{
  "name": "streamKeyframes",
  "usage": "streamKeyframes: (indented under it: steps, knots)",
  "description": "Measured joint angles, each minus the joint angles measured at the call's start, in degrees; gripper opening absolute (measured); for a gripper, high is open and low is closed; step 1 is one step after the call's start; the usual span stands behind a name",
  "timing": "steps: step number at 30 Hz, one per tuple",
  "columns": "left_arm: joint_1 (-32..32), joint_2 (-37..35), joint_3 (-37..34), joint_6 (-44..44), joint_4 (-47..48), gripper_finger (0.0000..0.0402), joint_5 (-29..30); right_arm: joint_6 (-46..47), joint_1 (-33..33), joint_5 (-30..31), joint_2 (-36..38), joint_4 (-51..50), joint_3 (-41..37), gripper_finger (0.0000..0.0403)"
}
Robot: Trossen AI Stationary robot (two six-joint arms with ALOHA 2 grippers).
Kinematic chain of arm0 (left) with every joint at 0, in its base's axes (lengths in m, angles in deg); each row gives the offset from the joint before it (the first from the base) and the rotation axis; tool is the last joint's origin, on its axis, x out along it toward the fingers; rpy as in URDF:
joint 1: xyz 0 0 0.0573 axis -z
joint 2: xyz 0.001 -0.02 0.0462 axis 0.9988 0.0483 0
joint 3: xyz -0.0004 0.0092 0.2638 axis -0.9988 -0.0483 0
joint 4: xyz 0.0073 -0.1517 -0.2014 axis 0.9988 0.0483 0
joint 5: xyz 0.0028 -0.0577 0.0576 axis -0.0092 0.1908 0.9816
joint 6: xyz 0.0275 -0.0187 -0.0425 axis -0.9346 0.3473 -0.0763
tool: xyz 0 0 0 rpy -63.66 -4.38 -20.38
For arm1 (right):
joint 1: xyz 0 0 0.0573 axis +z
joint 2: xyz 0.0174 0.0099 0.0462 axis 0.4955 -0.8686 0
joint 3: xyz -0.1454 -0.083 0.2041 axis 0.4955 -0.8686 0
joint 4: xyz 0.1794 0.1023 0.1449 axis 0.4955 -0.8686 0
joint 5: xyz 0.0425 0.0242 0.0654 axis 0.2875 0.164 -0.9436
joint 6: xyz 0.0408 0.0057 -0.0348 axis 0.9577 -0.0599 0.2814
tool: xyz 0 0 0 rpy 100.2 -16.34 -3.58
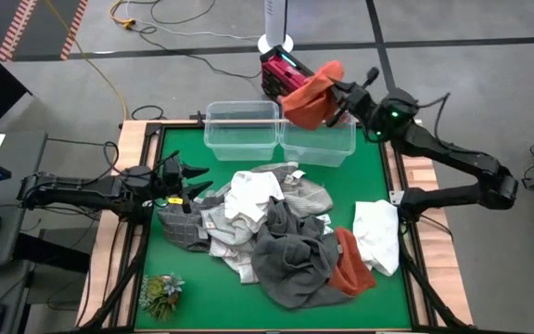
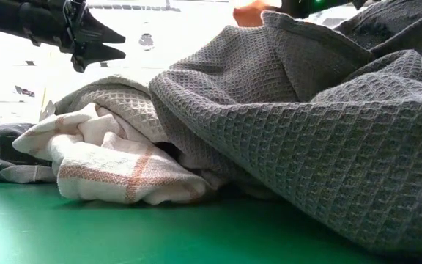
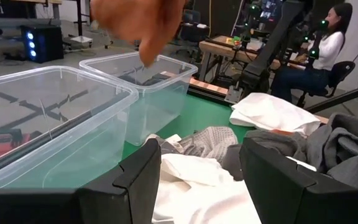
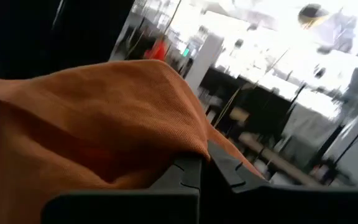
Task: Sort towels by color in basket
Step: Put the orange towel into the right transparent bin
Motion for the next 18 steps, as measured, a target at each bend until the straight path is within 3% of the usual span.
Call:
streamKeyframes:
  steps: [4,12,18]
  knots:
    - [0.0,0.0,0.0,0.6,0.0,0.0208,0.0,2.8,0.1,0.8,-0.5,-7.6,0.0,0.0024]
    - [0.0,0.0,0.0,0.8,-0.3,0.0208,0.1,7.1,-0.5,10.9,3.1,-24.7,0.0,0.0024]
    - [0.0,0.0,0.0,0.8,-1.7,0.0208,0.2,8.8,-0.4,12.3,4.2,-27.6,0.0,0.0024]
